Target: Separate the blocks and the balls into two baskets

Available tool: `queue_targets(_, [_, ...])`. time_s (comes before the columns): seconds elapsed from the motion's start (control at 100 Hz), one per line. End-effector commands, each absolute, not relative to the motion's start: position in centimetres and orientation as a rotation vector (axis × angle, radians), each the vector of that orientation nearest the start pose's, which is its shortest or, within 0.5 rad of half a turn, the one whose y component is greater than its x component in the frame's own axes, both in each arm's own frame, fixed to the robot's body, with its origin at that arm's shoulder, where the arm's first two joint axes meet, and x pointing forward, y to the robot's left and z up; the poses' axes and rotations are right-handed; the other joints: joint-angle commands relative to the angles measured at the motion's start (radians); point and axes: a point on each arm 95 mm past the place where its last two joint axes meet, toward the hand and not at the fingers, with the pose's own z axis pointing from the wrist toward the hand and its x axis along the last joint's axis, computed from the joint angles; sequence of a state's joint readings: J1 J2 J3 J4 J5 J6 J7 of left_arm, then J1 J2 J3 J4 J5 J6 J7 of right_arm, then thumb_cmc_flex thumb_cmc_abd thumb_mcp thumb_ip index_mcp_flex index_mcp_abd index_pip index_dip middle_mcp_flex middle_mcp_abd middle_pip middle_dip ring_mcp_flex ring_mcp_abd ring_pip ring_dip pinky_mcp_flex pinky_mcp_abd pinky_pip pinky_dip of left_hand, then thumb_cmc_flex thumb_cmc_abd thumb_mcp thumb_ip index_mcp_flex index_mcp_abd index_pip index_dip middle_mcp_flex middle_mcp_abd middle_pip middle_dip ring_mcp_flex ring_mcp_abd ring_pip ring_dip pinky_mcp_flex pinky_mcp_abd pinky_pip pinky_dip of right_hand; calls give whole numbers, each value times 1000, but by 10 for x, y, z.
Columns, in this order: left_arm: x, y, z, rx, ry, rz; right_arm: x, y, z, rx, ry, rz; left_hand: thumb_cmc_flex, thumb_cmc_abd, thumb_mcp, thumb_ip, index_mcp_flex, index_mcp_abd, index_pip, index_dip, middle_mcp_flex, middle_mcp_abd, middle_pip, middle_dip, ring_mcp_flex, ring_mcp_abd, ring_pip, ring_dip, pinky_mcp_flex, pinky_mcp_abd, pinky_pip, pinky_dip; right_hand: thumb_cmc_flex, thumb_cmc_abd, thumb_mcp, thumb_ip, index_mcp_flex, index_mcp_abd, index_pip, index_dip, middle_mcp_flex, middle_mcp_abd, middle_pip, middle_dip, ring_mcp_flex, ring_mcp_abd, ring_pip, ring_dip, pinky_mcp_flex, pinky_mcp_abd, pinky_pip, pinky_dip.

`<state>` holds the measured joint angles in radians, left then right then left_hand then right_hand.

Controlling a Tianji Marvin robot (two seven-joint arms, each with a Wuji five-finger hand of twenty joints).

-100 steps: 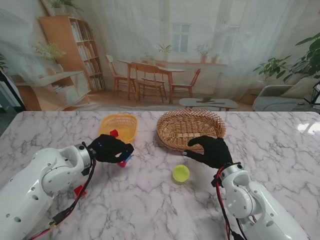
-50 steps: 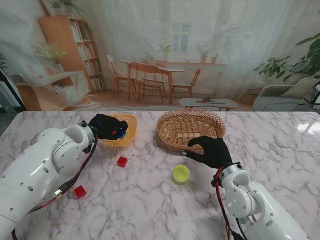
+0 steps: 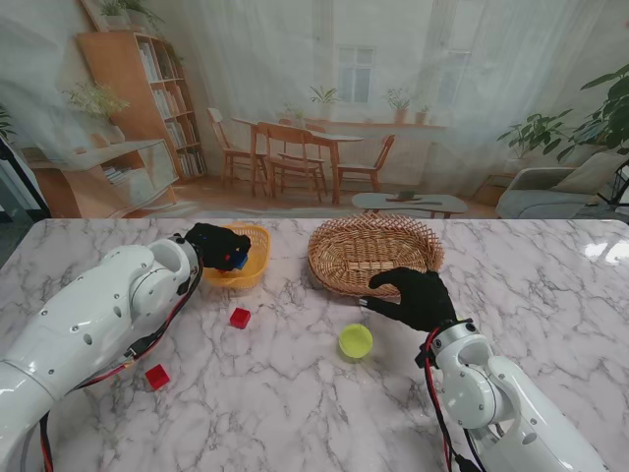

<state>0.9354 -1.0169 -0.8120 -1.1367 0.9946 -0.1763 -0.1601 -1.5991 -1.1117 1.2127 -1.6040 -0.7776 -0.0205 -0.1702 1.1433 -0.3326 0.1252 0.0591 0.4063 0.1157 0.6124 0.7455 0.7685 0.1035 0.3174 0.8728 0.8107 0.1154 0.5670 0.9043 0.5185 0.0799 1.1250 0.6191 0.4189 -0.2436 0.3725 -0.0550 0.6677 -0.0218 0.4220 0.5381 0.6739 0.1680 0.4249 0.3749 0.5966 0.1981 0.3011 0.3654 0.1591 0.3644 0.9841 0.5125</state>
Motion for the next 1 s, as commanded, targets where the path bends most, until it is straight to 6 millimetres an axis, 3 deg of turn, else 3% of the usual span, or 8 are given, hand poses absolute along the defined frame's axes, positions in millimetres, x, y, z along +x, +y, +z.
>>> queue_targets(0.0, [539, 16, -290, -936, 1912, -1153, 392, 1, -326, 1365, 1265, 1686, -6, 77, -2, 1, 34, 20, -53, -58, -76, -1, 68, -88, -38, 29, -19, -23, -27, -8, 15, -4, 30, 45, -14, 26, 16, 11, 7, -12, -6, -1, 8, 5, -5, -3, -41, -8, -16, 14, -8, -8])
queue_targets(0.03, [540, 17, -291, -936, 1911, -1147, 392, 1, -326, 1366, 1266, 1685, -49, 113, -18, 3, 29, 39, -155, -149, -135, 11, 100, -265, -63, 33, -38, -38, -46, -2, -2, -4, 30, 45, -14, 26, 15, 11, 7, -12, -7, -1, 8, 4, -5, -3, -40, -8, -15, 14, -8, -8])
queue_targets(0.07, [540, 18, -292, -935, 1909, -1137, 392, 2, -326, 1366, 1267, 1685, -67, 125, -37, 4, 5, 48, -258, -241, -189, 30, 59, -351, -98, 41, -66, -57, -72, 4, -20, -3, 29, 45, -14, 26, 15, 9, 7, -13, -6, -1, 9, 5, -4, -2, -40, -8, -15, 15, -8, -8])
queue_targets(0.23, [541, 24, -294, -917, 1910, -1119, 393, 2, -326, 1366, 1269, 1685, -108, 138, -76, 1, -46, 52, -412, -340, -316, 72, -64, -478, -172, 60, -132, -127, -133, 23, -68, -6, 30, 45, -14, 26, 15, 9, 7, -13, -6, -1, 8, 4, -4, -2, -40, -8, -15, 16, -8, -8])
queue_targets(0.38, [537, 30, -291, -890, 1905, -1122, 393, 2, -326, 1366, 1272, 1684, -111, 145, -78, 2, -31, 60, -425, -346, -337, 83, -84, -501, -185, 63, -135, -140, -145, 27, -78, -6, 29, 45, -14, 26, 16, 9, 7, -12, -6, -2, 8, 4, -4, -3, -40, -8, -15, 16, -8, -8])
queue_targets(0.65, [519, 43, -267, -751, 1893, -1156, 393, 2, -327, 1367, 1273, 1683, -140, 167, -97, -6, 34, 40, -407, -325, -273, 55, -59, -489, -183, 61, -122, -141, -163, 33, -52, 22, 29, 45, -14, 26, 17, 10, 7, -12, -5, 0, 8, 5, -4, -2, -41, -8, -15, 15, -8, -8])
queue_targets(0.99, [473, 53, -249, -612, 1918, -1219, 393, 2, -327, 1368, 1272, 1683, -161, 179, -117, -18, 83, 24, -407, -312, -177, 30, -45, -462, -160, 59, -142, -153, -178, 69, -75, 29, 29, 45, -14, 26, 16, 10, 7, -13, -5, 0, 9, 5, -5, -3, -41, -8, -15, 15, -8, -8])
